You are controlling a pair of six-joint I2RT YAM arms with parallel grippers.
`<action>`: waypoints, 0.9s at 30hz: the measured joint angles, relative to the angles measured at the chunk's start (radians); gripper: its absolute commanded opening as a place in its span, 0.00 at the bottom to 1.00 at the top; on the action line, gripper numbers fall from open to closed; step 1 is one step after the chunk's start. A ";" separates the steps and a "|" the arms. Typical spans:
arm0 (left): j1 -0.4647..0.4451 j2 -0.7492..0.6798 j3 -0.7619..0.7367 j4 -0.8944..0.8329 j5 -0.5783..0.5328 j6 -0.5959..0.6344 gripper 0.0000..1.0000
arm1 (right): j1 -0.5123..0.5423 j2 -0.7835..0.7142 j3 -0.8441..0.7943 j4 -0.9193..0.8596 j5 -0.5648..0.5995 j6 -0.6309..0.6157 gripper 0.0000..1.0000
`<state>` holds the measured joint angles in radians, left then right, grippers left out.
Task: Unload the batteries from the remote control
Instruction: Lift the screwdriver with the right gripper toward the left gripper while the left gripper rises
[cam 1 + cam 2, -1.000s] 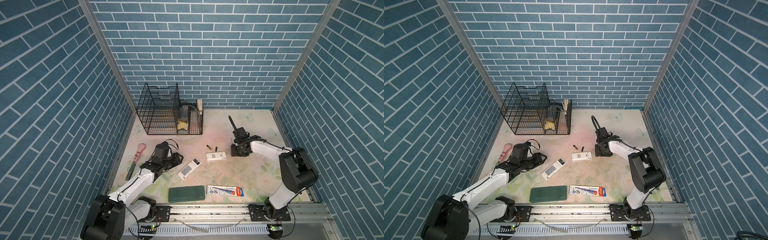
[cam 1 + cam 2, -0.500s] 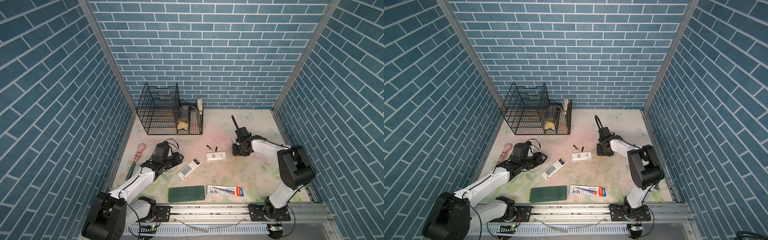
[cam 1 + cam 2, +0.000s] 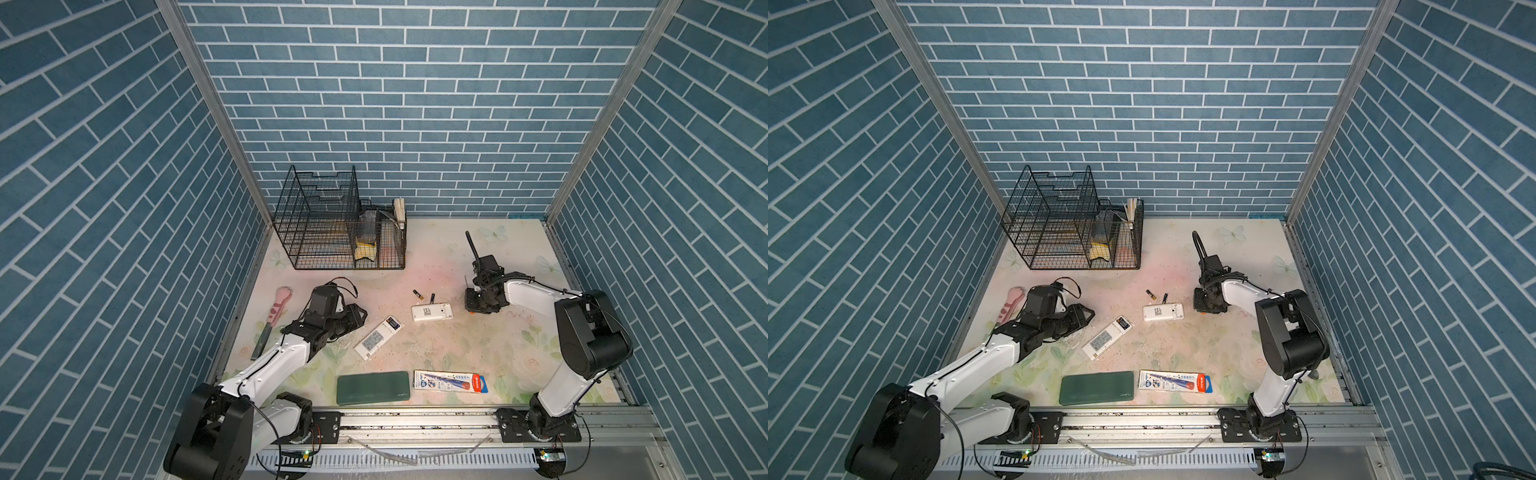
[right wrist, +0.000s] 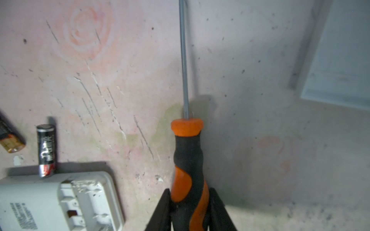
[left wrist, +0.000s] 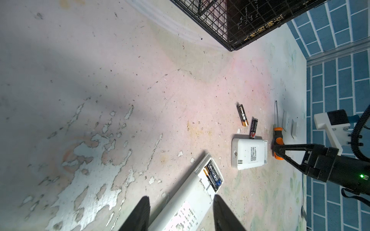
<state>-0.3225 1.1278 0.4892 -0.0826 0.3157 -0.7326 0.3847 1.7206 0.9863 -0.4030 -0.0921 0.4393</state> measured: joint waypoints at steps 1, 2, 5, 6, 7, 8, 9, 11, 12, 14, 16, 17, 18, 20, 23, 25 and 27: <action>0.002 0.000 0.000 0.002 0.000 0.000 0.53 | 0.000 0.000 0.000 0.000 -0.003 0.000 0.23; 0.003 0.000 -0.001 0.006 0.000 0.000 0.53 | 0.000 0.000 0.000 0.000 -0.004 0.000 0.21; 0.005 0.000 -0.006 0.013 0.002 0.000 0.52 | -0.001 0.000 0.000 0.000 -0.010 0.000 0.15; 0.005 0.000 -0.006 0.013 0.003 0.000 0.52 | -0.001 0.000 0.000 0.000 -0.010 0.000 0.12; 0.005 0.001 -0.007 0.013 0.003 0.000 0.52 | -0.001 0.000 0.000 0.000 -0.011 0.000 0.10; 0.005 0.001 -0.007 0.014 0.004 0.000 0.52 | -0.001 0.000 0.000 0.000 -0.011 0.000 0.08; 0.006 0.001 -0.007 0.014 0.004 0.000 0.52 | -0.002 0.000 0.000 0.000 -0.014 -0.001 0.06; 0.006 0.001 -0.007 0.014 0.008 0.000 0.52 | -0.002 -0.004 -0.001 -0.002 -0.021 -0.003 0.04; 0.007 0.002 -0.007 0.014 0.012 0.000 0.52 | -0.002 -0.010 -0.002 -0.003 -0.026 -0.003 0.03; 0.007 0.006 -0.002 0.013 0.023 0.000 0.53 | -0.002 -0.037 -0.006 -0.014 -0.037 -0.008 0.01; 0.007 0.017 0.012 0.012 0.033 0.002 0.56 | -0.002 -0.082 -0.011 -0.025 -0.053 -0.019 0.00; 0.008 0.023 0.024 0.012 0.042 0.005 0.57 | -0.001 -0.112 -0.015 -0.028 -0.064 -0.023 0.00; 0.008 0.029 0.038 0.013 0.051 0.006 0.58 | 0.002 -0.150 -0.021 -0.031 -0.079 -0.028 0.00; 0.007 0.040 0.070 0.017 0.073 0.007 0.59 | 0.010 -0.219 -0.031 -0.034 -0.106 -0.031 0.00; -0.006 0.054 0.109 0.040 0.097 0.006 0.60 | 0.033 -0.316 -0.044 -0.034 -0.153 -0.038 0.00; -0.029 0.065 0.131 0.056 0.110 0.003 0.60 | 0.062 -0.358 -0.047 -0.033 -0.181 -0.044 0.00; -0.059 0.076 0.147 0.075 0.121 -0.005 0.60 | 0.106 -0.391 -0.051 -0.034 -0.200 -0.045 0.00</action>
<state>-0.3817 1.2041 0.6365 -0.0074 0.4370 -0.7372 0.4911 1.3300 0.9356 -0.4366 -0.2924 0.3946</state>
